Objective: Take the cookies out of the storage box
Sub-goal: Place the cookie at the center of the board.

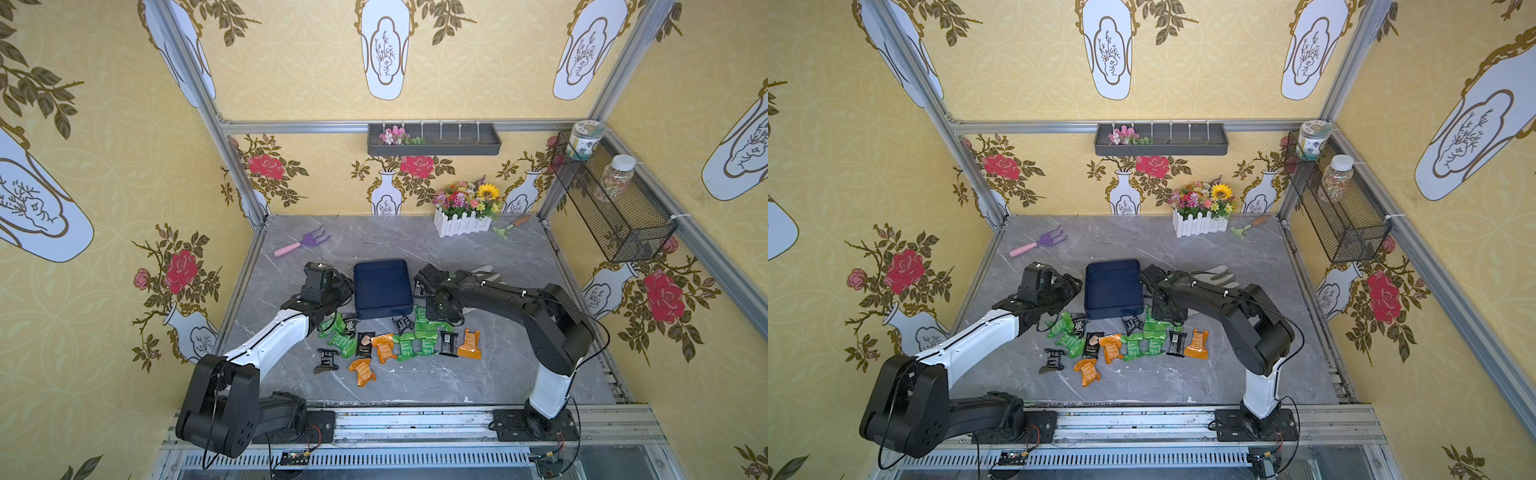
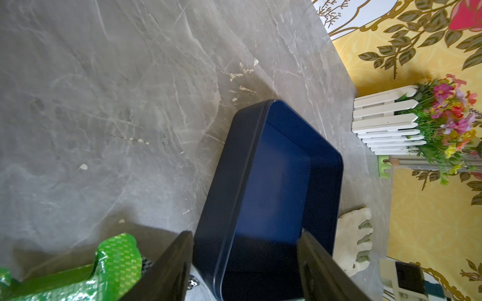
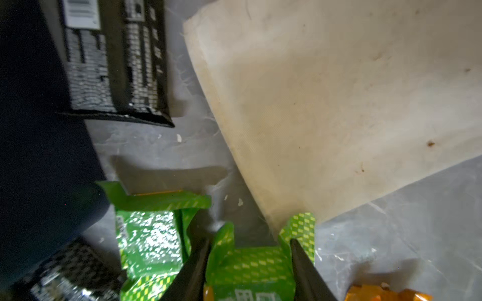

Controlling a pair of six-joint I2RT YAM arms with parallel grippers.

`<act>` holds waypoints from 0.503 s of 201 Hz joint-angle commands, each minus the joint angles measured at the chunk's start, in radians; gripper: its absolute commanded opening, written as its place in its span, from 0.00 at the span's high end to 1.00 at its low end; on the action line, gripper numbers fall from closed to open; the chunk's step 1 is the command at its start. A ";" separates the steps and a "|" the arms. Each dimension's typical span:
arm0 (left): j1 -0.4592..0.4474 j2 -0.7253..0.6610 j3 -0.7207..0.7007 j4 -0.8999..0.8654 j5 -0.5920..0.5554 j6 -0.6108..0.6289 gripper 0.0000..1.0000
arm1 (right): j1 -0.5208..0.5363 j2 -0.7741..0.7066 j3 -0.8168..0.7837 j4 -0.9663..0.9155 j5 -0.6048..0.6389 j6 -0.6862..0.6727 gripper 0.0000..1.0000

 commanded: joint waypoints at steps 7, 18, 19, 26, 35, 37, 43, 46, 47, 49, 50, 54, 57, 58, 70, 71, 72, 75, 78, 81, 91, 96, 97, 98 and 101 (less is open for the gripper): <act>0.000 0.029 0.006 -0.016 0.017 0.036 0.29 | 0.013 -0.018 -0.002 0.023 0.013 0.003 0.44; 0.000 0.052 0.023 -0.024 0.026 0.050 0.28 | 0.018 -0.040 -0.002 0.022 0.023 -0.002 0.38; 0.000 0.053 0.024 -0.024 0.026 0.052 0.28 | 0.018 -0.043 -0.001 0.022 0.023 -0.003 0.38; 0.000 0.070 0.034 -0.025 0.036 0.059 0.26 | 0.020 -0.057 -0.002 0.020 0.028 -0.008 0.35; -0.001 0.088 0.043 -0.025 0.047 0.068 0.25 | 0.020 -0.079 -0.001 0.015 0.038 -0.012 0.32; -0.001 0.091 0.047 -0.024 0.047 0.069 0.25 | 0.020 -0.083 0.000 0.014 0.039 -0.013 0.31; -0.002 0.101 0.052 -0.024 0.050 0.073 0.25 | 0.020 -0.097 -0.001 0.009 0.043 -0.016 0.29; -0.003 0.106 0.054 -0.024 0.050 0.074 0.25 | 0.020 -0.104 -0.002 0.008 0.046 -0.017 0.27; -0.003 0.107 0.055 -0.025 0.050 0.076 0.25 | 0.020 -0.108 -0.002 0.008 0.047 -0.017 0.27; -0.003 0.111 0.058 -0.025 0.050 0.077 0.25 | 0.020 -0.115 -0.003 0.008 0.049 -0.018 0.26; -0.003 0.114 0.058 -0.025 0.050 0.078 0.25 | 0.019 -0.118 -0.003 0.007 0.050 -0.020 0.25; -0.005 0.120 0.062 -0.024 0.050 0.078 0.24 | 0.020 -0.130 -0.006 0.006 0.056 -0.021 0.23; -0.005 0.126 0.066 -0.024 0.049 0.078 0.24 | 0.020 -0.140 -0.008 0.008 0.059 -0.023 0.23; -0.005 0.128 0.067 -0.024 0.048 0.078 0.24 | 0.020 -0.144 -0.009 0.008 0.059 -0.024 0.23; -0.005 0.152 0.081 -0.028 0.048 0.112 0.24 | 0.023 -0.190 -0.031 0.033 0.064 -0.034 0.18; -0.006 0.154 0.083 -0.029 0.048 0.113 0.24 | 0.023 -0.195 -0.034 0.036 0.065 -0.034 0.18; -0.006 0.157 0.084 -0.029 0.048 0.114 0.24 | 0.023 -0.198 -0.037 0.039 0.065 -0.034 0.18; -0.006 0.164 0.089 -0.030 0.047 0.118 0.24 | 0.023 -0.209 -0.043 0.048 0.066 -0.036 0.17; -0.006 0.171 0.093 -0.032 0.047 0.120 0.24 | 0.023 -0.220 -0.053 0.058 0.067 -0.035 0.16; -0.007 0.178 0.099 -0.034 0.047 0.124 0.25 | 0.023 -0.233 -0.061 0.067 0.067 -0.034 0.16; -0.011 0.198 0.116 -0.038 0.041 0.137 0.27 | 0.022 -0.266 -0.086 0.097 0.067 -0.032 0.16; -0.013 0.210 0.125 -0.040 0.037 0.142 0.28 | 0.020 -0.277 -0.097 0.108 0.069 -0.030 0.16; -0.014 0.210 0.127 -0.040 0.033 0.144 0.29 | 0.020 -0.279 -0.098 0.110 0.068 -0.029 0.16; -0.015 0.215 0.128 -0.041 0.033 0.144 0.29 | 0.020 -0.281 -0.099 0.111 0.068 -0.029 0.16; -0.017 0.223 0.134 -0.045 0.026 0.146 0.30 | 0.020 -0.287 -0.102 0.116 0.068 -0.028 0.16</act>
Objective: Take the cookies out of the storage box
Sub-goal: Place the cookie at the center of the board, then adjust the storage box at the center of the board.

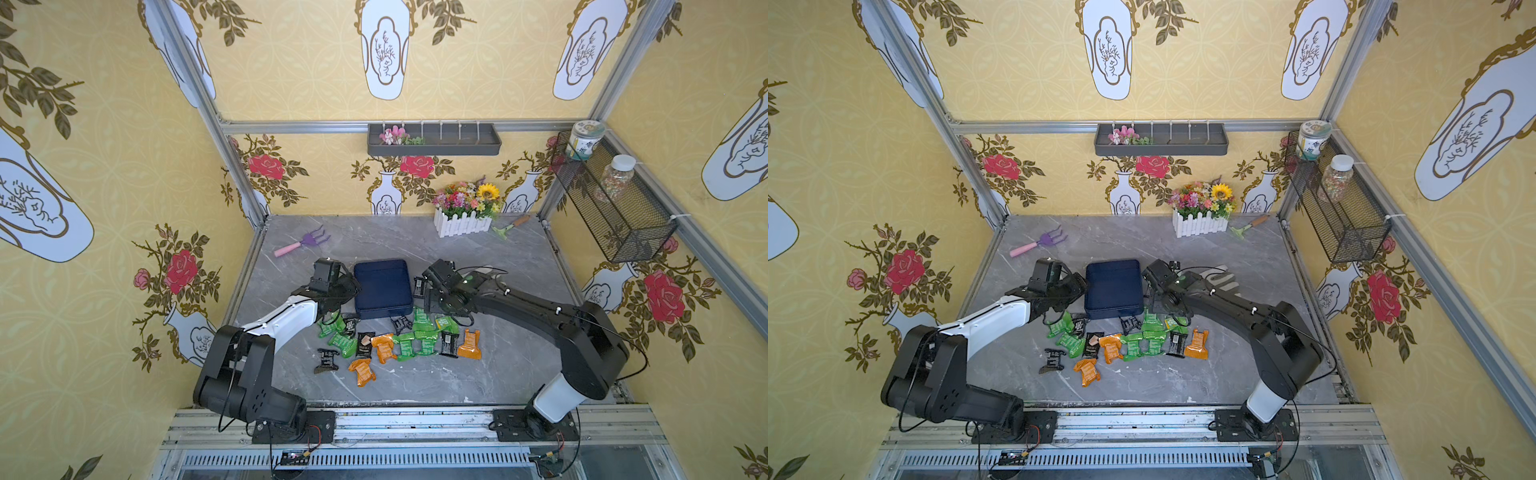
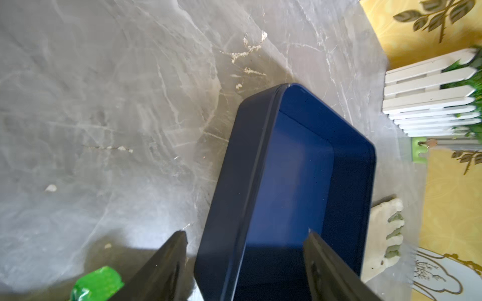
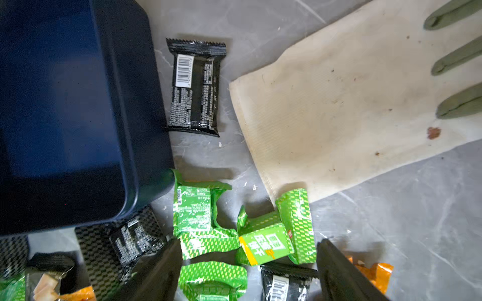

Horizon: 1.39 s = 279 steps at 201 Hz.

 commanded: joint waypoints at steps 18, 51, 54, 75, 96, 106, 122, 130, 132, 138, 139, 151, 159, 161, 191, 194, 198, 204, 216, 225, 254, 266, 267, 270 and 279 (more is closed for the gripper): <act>-0.027 0.081 0.073 -0.054 -0.054 0.077 0.36 | -0.003 -0.056 -0.044 0.078 0.029 0.003 0.16; -0.041 0.164 0.137 -0.107 -0.121 0.098 0.41 | -0.005 -0.052 -0.047 0.083 0.029 0.011 0.16; -0.041 0.169 0.139 -0.107 -0.124 0.098 0.42 | -0.005 -0.052 -0.049 0.086 0.029 0.011 0.16; -0.043 0.194 0.153 -0.104 -0.137 0.100 0.51 | -0.006 -0.053 -0.050 0.092 0.027 0.012 0.16; -0.050 0.208 0.172 -0.102 -0.163 0.112 0.63 | -0.008 -0.050 -0.050 0.095 0.023 0.011 0.16; -0.053 0.216 0.181 -0.100 -0.173 0.121 0.70 | -0.009 -0.047 -0.049 0.095 0.020 0.011 0.16; -0.054 0.224 0.189 -0.090 -0.184 0.130 0.73 | -0.013 -0.042 -0.047 0.096 0.017 0.009 0.16; -0.054 0.230 0.194 -0.088 -0.193 0.134 0.74 | -0.014 -0.041 -0.047 0.097 0.018 0.009 0.16; -0.054 0.231 0.195 -0.087 -0.195 0.133 0.75 | -0.015 -0.041 -0.047 0.097 0.019 0.010 0.16; -0.055 0.236 0.200 -0.087 -0.200 0.135 0.76 | -0.016 -0.043 -0.047 0.096 0.020 0.010 0.16; -0.055 0.237 0.200 -0.087 -0.201 0.135 0.76 | -0.016 -0.043 -0.048 0.096 0.022 0.011 0.16; -0.055 0.247 0.209 -0.087 -0.208 0.141 0.80 | -0.018 -0.044 -0.046 0.094 0.032 0.015 0.16; -0.055 0.253 0.214 -0.087 -0.213 0.143 0.84 | -0.022 -0.044 -0.047 0.092 0.033 0.016 0.17; -0.055 0.253 0.214 -0.087 -0.214 0.143 0.86 | -0.022 -0.044 -0.047 0.092 0.033 0.015 0.17; -0.057 0.251 0.215 -0.075 -0.243 0.149 0.97 | -0.029 -0.043 -0.042 0.090 0.034 0.015 0.17; -0.056 0.250 0.215 -0.073 -0.246 0.149 0.98 | -0.028 -0.043 -0.042 0.091 0.034 0.014 0.17; -0.057 0.248 0.215 -0.071 -0.250 0.150 0.99 | -0.029 -0.043 -0.042 0.090 0.034 0.013 0.17; -0.058 0.246 0.213 -0.065 -0.258 0.152 1.00 | -0.029 -0.041 -0.040 0.091 0.035 0.014 0.17; -0.063 0.234 0.204 -0.046 -0.279 0.157 1.00 | -0.031 -0.040 -0.038 0.088 0.033 0.013 0.17; -0.070 0.221 0.195 -0.031 -0.302 0.165 1.00 | -0.031 -0.038 -0.038 0.087 0.031 0.012 0.17; -0.109 0.184 0.188 -0.021 -0.444 0.205 1.00 | -0.034 -0.034 -0.034 0.083 0.029 0.011 0.17; -0.120 0.179 0.188 -0.024 -0.485 0.222 1.00 | -0.036 -0.033 -0.036 0.084 0.026 0.013 0.17; -0.121 0.179 0.189 -0.024 -0.487 0.224 1.00 | -0.036 -0.032 -0.035 0.084 0.025 0.013 0.17; -0.120 0.179 0.190 -0.027 -0.489 0.229 1.00 | -0.036 -0.032 -0.034 0.084 0.024 0.013 0.17; -0.121 0.185 0.199 -0.046 -0.507 0.245 1.00 | -0.035 -0.030 -0.034 0.085 0.021 0.014 0.17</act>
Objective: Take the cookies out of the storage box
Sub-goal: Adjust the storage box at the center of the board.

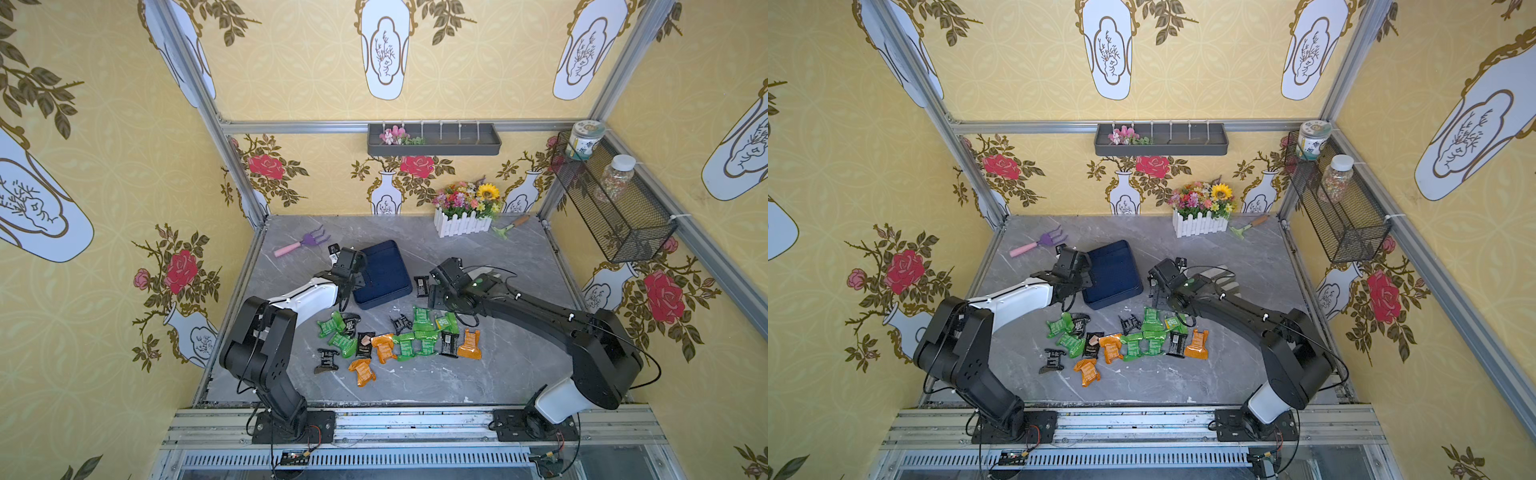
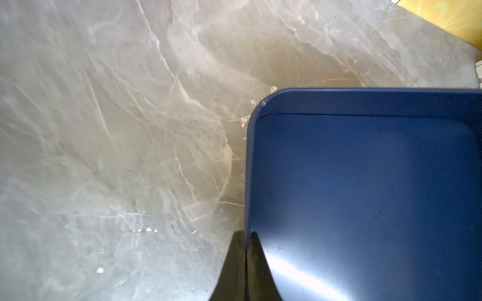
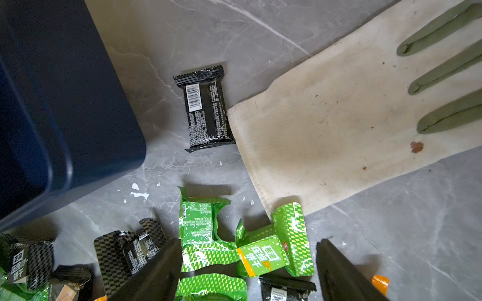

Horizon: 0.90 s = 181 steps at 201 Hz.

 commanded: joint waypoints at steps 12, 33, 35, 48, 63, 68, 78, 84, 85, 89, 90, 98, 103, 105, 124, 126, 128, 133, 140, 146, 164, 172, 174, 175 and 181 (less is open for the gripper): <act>-0.004 0.010 0.019 -0.010 -0.127 0.073 1.00 | 0.000 0.005 0.007 0.011 0.004 0.011 0.17; -0.004 0.008 0.015 -0.021 -0.155 0.124 1.00 | 0.000 0.003 0.003 0.014 0.003 0.014 0.17; -0.004 0.008 0.014 -0.020 -0.157 0.126 1.00 | 0.000 0.004 0.002 0.015 0.002 0.014 0.17; -0.004 0.015 0.013 -0.016 -0.153 0.144 1.00 | -0.001 0.005 0.000 0.019 -0.002 0.013 0.17; -0.004 0.031 0.027 -0.016 -0.109 0.155 1.00 | -0.001 0.010 0.007 0.017 -0.011 0.013 0.17; -0.004 0.040 0.035 -0.020 -0.090 0.159 1.00 | -0.001 0.011 0.009 0.015 -0.012 0.012 0.17; -0.004 0.057 0.057 -0.039 -0.053 0.162 1.00 | -0.001 0.008 0.011 0.009 -0.012 0.013 0.17; -0.004 0.069 0.072 -0.057 -0.030 0.163 1.00 | -0.001 0.005 0.011 0.007 -0.011 0.013 0.17; -0.004 0.071 0.075 -0.059 -0.025 0.164 1.00 | -0.001 0.005 0.011 0.006 -0.011 0.013 0.17; -0.004 0.078 0.084 -0.069 -0.014 0.166 1.00 | -0.001 0.001 0.010 0.005 -0.012 0.014 0.17; -0.004 0.080 0.087 -0.073 -0.010 0.168 1.00 | -0.001 0.001 0.010 0.004 -0.012 0.013 0.17; -0.004 0.097 0.111 -0.100 0.012 0.176 1.00 | -0.001 -0.005 0.007 0.001 -0.011 0.013 0.17; -0.004 0.106 0.122 -0.115 0.022 0.182 1.00 | -0.001 -0.011 0.004 0.001 -0.009 0.015 0.17; -0.004 0.110 0.127 -0.120 0.025 0.184 1.00 | -0.001 -0.012 0.003 -0.002 -0.009 0.016 0.17; -0.004 0.143 0.163 -0.164 0.033 0.205 1.00 | -0.001 -0.031 -0.009 0.001 -0.002 0.020 0.17; -0.004 0.148 0.167 -0.169 0.031 0.206 1.00 | -0.001 -0.033 -0.011 -0.001 -0.001 0.022 0.17; -0.004 0.153 0.170 -0.174 0.029 0.206 1.00 | -0.001 -0.034 -0.012 -0.001 -0.002 0.022 0.17; -0.004 0.166 0.184 -0.189 0.027 0.209 1.00 | 0.000 -0.038 -0.014 0.000 -0.002 0.023 0.17; -0.004 0.185 0.200 -0.210 0.029 0.212 1.00 | -0.001 -0.041 -0.015 -0.001 -0.001 0.023 0.17; -0.004 0.201 0.211 -0.222 0.035 0.215 1.00 | 0.000 -0.042 -0.015 0.000 -0.001 0.024 0.17; -0.004 0.236 0.233 -0.246 0.036 0.216 1.00 | 0.001 -0.049 -0.015 -0.006 0.000 0.023 0.17; -0.004 0.246 0.237 -0.249 0.030 0.214 1.00 | 0.001 -0.055 -0.015 -0.012 0.002 0.023 0.17; -0.004 0.247 0.238 -0.249 0.028 0.213 0.99 | 0.001 -0.057 -0.015 -0.014 0.004 0.021 0.17; -0.004 0.247 0.238 -0.249 0.028 0.212 0.99 | 0.001 -0.057 -0.015 -0.014 0.004 0.021 0.17; -0.004 0.251 0.242 -0.250 0.027 0.208 0.98 | 0.000 -0.064 -0.016 -0.016 0.006 0.019 0.17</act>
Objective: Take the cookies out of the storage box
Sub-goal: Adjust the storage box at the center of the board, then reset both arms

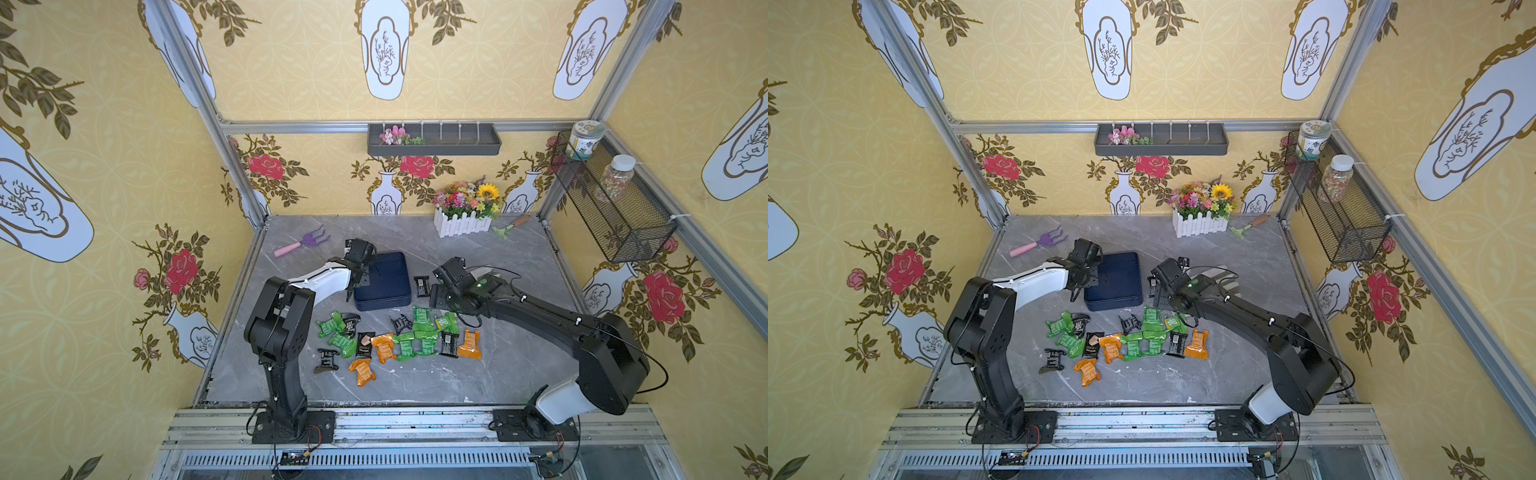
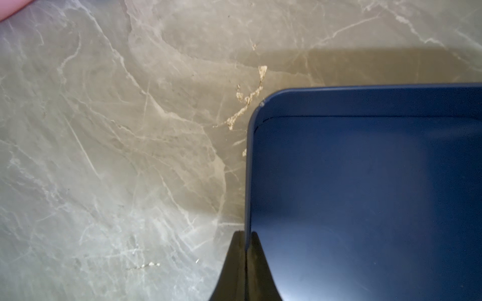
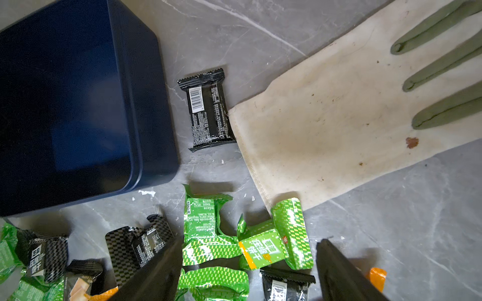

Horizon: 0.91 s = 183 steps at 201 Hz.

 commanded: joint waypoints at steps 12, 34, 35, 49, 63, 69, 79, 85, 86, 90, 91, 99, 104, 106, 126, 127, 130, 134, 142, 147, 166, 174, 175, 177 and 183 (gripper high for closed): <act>0.001 0.034 0.012 -0.060 0.032 -0.003 0.91 | 0.000 -0.030 -0.009 -0.013 0.020 0.003 0.17; 0.001 0.035 0.033 -0.062 0.039 -0.003 0.78 | 0.000 -0.045 -0.015 -0.019 0.024 0.006 0.17; 0.001 0.034 0.034 -0.062 0.040 -0.002 0.77 | 0.000 -0.046 -0.017 -0.020 0.025 0.006 0.17; 0.000 0.023 0.047 -0.067 0.046 -0.003 0.66 | 0.000 -0.057 -0.025 -0.020 0.028 0.009 0.17; 0.000 0.006 0.062 -0.074 0.050 0.000 0.51 | 0.000 -0.068 -0.033 -0.021 0.034 0.012 0.17; -0.001 -0.004 0.068 -0.081 0.049 -0.003 0.47 | -0.001 -0.073 -0.034 -0.021 0.034 0.013 0.17; -0.001 -0.027 0.074 -0.084 0.049 -0.009 0.44 | -0.003 -0.081 -0.036 -0.021 0.034 0.012 0.16; -0.002 -0.046 0.075 -0.082 0.049 -0.014 0.41 | -0.004 -0.085 -0.036 -0.020 0.033 0.013 0.16; -0.001 -0.049 0.074 -0.082 0.049 -0.017 0.41 | -0.005 -0.086 -0.036 -0.020 0.033 0.012 0.16; -0.001 -0.064 0.075 -0.081 0.049 -0.023 0.39 | -0.007 -0.089 -0.036 -0.020 0.033 0.012 0.16; -0.001 -0.069 0.075 -0.081 0.049 -0.025 0.38 | -0.007 -0.090 -0.035 -0.020 0.033 0.011 0.16; -0.001 -0.107 0.071 -0.076 0.048 -0.041 0.38 | -0.011 -0.096 -0.038 -0.019 0.035 0.008 0.16; -0.001 -0.134 0.065 -0.070 0.046 -0.055 0.37 | -0.014 -0.101 -0.038 -0.019 0.036 0.004 0.16; -0.001 -0.148 0.061 -0.065 0.045 -0.061 0.37 | -0.015 -0.103 -0.039 -0.019 0.038 0.002 0.16; 0.000 -0.311 -0.032 0.040 0.039 -0.150 0.39 | -0.033 -0.155 -0.057 -0.036 0.120 0.010 0.17; 0.000 -0.319 -0.038 0.047 0.038 -0.156 0.39 | -0.033 -0.159 -0.059 -0.036 0.127 0.011 0.17; 0.000 -0.345 -0.062 0.071 0.031 -0.170 0.39 | -0.037 -0.172 -0.065 -0.035 0.150 0.014 0.16; 0.001 -0.372 -0.085 0.102 0.019 -0.189 0.39 | -0.044 -0.196 -0.079 -0.032 0.177 0.014 0.16; 0.002 -0.441 -0.152 0.165 -0.019 -0.219 0.38 | -0.061 -0.248 -0.111 -0.011 0.220 0.002 0.16; 0.002 -0.481 -0.194 0.206 -0.049 -0.228 0.38 | -0.074 -0.284 -0.134 0.011 0.250 -0.009 0.16; 0.030 -0.619 -0.362 0.347 -0.153 -0.268 0.37 | -0.154 -0.418 -0.224 0.118 0.311 -0.095 0.15; 0.059 -0.669 -0.422 0.395 -0.167 -0.275 0.32 | -0.194 -0.457 -0.250 0.155 0.338 -0.121 0.12; 0.062 -0.674 -0.431 0.402 -0.167 -0.276 0.32 | -0.201 -0.461 -0.255 0.160 0.343 -0.125 0.12; 0.072 -0.683 -0.446 0.415 -0.168 -0.276 0.31 | -0.212 -0.470 -0.262 0.171 0.349 -0.134 0.11; 0.099 -0.714 -0.490 0.452 -0.171 -0.279 0.25 | -0.245 -0.495 -0.286 0.217 0.367 -0.170 0.11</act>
